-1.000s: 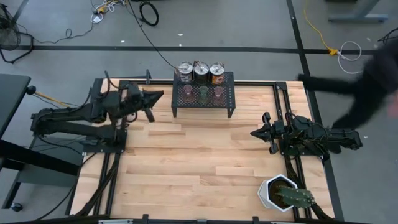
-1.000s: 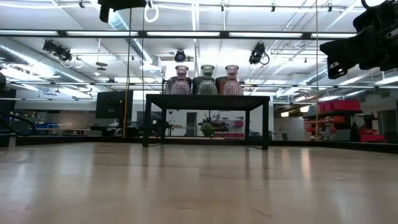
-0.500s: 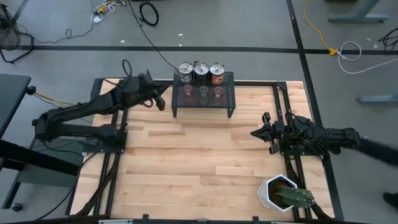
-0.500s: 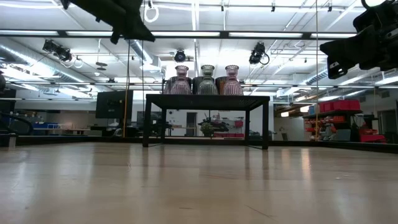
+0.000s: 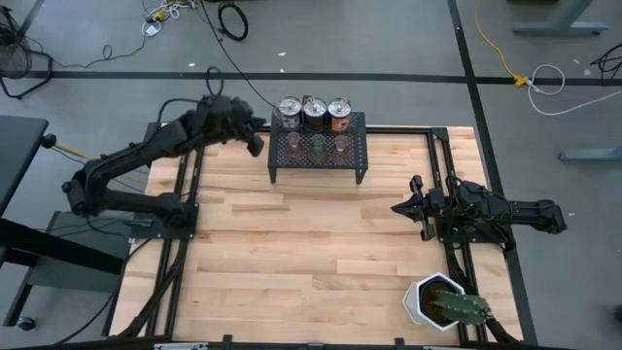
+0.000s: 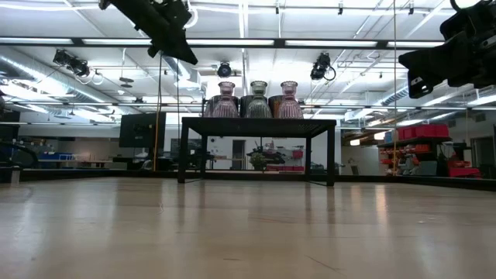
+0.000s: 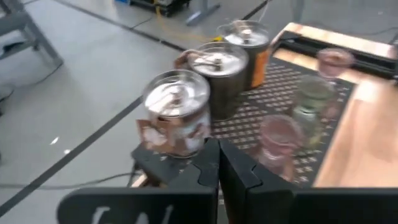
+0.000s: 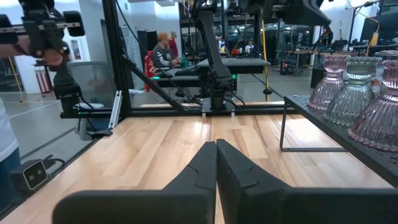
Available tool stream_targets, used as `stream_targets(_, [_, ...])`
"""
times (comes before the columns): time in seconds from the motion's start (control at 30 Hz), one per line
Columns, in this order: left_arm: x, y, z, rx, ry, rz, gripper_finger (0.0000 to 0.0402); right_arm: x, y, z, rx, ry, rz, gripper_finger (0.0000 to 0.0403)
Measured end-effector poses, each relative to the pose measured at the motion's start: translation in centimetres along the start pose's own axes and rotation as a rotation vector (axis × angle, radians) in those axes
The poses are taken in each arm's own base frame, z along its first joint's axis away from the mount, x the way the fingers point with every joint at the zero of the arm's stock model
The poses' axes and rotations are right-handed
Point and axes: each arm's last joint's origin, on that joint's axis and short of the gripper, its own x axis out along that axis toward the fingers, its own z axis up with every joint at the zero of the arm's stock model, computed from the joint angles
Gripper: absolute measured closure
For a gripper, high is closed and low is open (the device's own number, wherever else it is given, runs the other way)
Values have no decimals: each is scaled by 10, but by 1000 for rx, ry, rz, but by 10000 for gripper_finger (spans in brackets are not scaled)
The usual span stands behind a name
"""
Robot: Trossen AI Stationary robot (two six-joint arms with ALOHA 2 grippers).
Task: Pick & Place candle stick holders
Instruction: Adjust the silver scented candles
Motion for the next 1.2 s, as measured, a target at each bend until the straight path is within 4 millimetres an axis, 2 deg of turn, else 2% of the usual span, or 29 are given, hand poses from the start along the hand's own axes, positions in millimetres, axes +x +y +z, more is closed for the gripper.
stream_targets(0.23, [18,21,8,13,120,72,395,0,0,0,0,0,0,394])
stream_targets(0.67, [68,50,-5,87,210,145,393,0,0,0,0,0,0,394])
stream_targets(0.93, [103,62,-14,89,194,183,396,0,0,0,0,0,0,394])
stream_targets(1.2, [120,62,-25,79,240,172,391,0,0,0,0,0,0,394])
